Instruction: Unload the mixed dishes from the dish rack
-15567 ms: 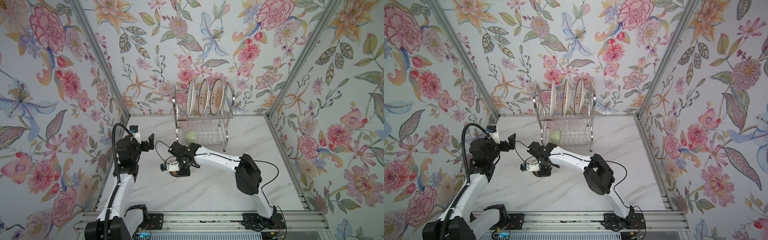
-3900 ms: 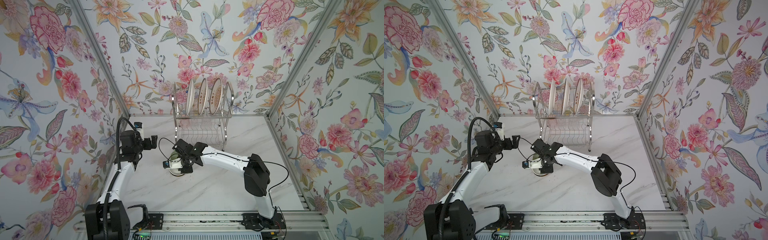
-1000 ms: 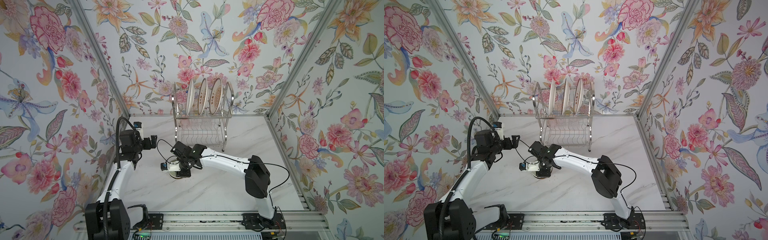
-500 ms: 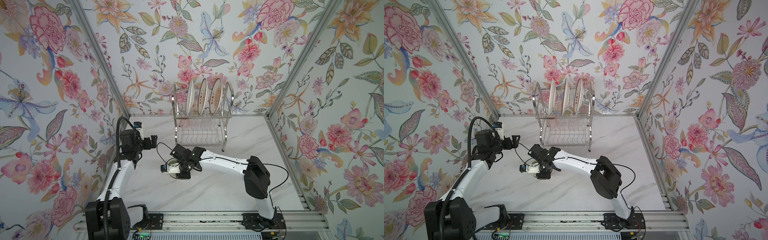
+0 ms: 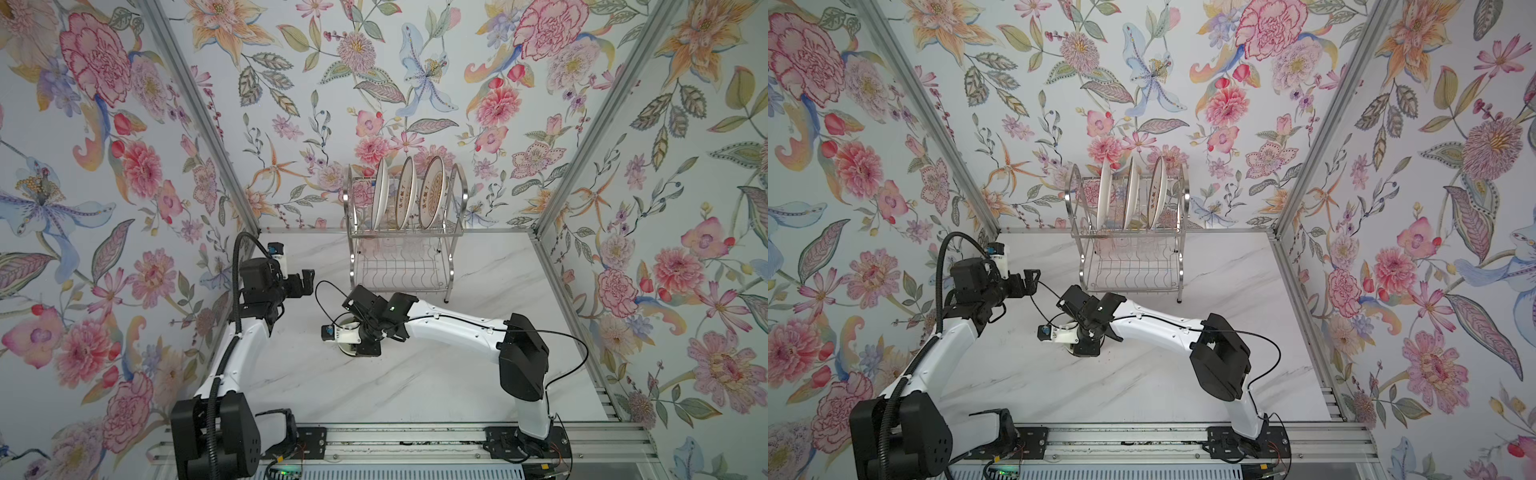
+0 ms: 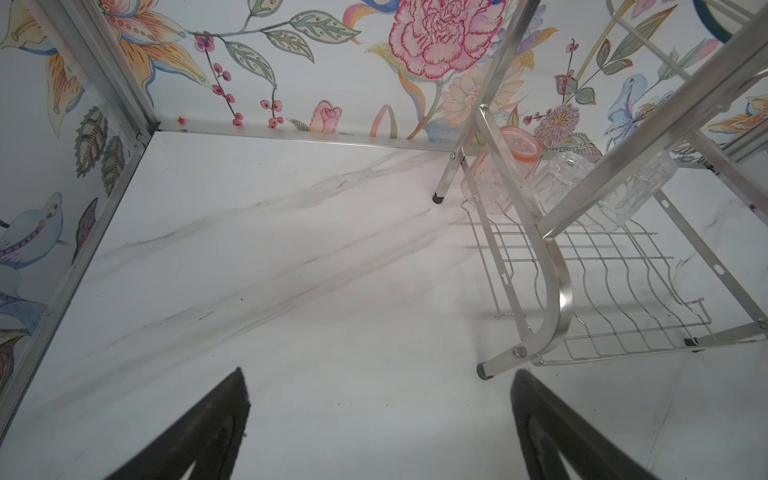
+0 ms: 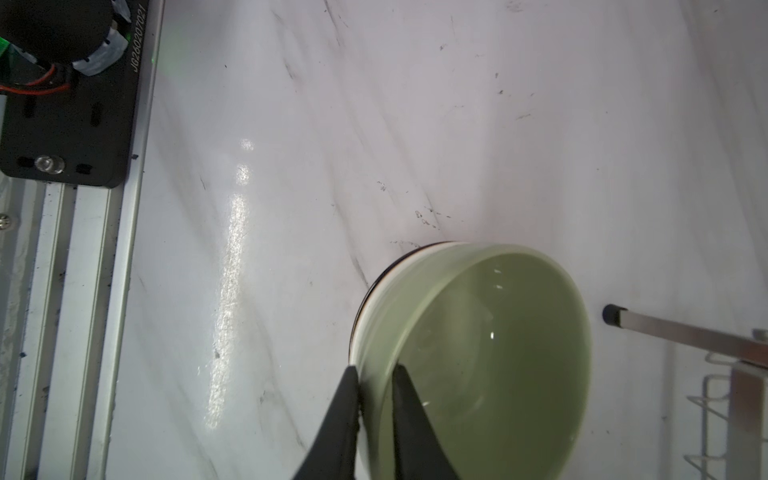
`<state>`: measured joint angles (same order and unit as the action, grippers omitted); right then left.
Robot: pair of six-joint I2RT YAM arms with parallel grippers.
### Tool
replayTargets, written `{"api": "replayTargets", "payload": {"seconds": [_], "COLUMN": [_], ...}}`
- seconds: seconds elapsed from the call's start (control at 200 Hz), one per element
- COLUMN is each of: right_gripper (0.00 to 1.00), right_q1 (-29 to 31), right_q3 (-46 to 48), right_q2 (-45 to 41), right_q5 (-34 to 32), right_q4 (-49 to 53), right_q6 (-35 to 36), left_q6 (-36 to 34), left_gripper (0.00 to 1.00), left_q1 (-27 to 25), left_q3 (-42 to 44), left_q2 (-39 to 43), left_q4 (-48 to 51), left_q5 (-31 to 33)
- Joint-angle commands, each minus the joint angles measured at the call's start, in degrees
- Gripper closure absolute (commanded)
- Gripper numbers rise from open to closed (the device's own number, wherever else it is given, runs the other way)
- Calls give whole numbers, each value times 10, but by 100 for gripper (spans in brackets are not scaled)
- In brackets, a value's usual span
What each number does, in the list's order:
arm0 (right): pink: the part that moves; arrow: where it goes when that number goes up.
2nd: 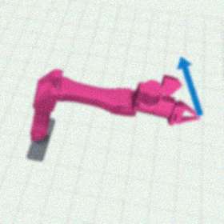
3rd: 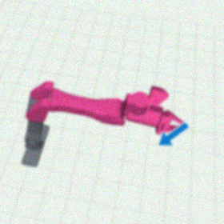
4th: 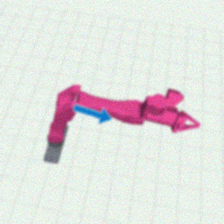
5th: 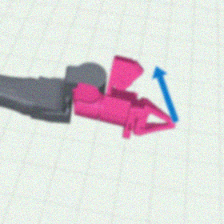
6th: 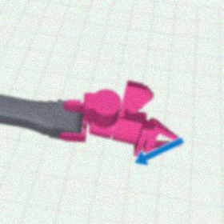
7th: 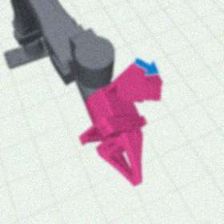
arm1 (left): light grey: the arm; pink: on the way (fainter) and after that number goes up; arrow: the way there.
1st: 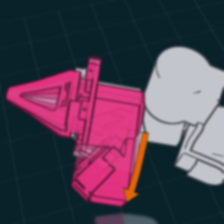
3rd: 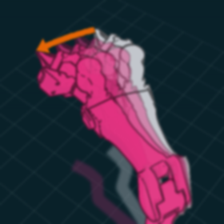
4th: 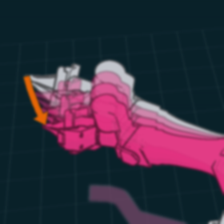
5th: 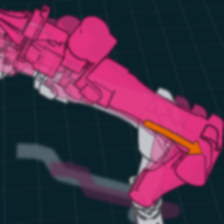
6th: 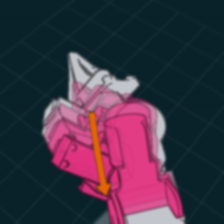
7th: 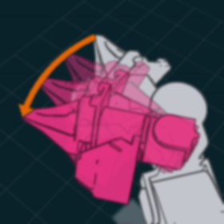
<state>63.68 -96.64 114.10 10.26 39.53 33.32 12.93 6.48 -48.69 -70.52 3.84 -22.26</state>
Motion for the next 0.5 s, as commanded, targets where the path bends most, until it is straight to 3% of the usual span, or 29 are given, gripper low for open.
{"api": "replayTargets", "payload": {"seconds": [0.0,0.35,0.495], "right_gripper": [85,90,84], "right_q1": [3,9,11], "right_q3": [11,18,17], "right_q2": [-5,-1,-1], "right_q5": [-11,-48,-45], "right_q4": [-1,-1,-1], "right_q6": [-8,-1,-4], "left_q6": [6,8,7], "left_gripper": [1,1,1], "left_q1": [6,5,6], "left_q3": [-16,-15,-14], "left_q2": [-2,-4,-4], "left_q4": [-6,-6,-5], "left_q5": [-9,-10,-12]}}
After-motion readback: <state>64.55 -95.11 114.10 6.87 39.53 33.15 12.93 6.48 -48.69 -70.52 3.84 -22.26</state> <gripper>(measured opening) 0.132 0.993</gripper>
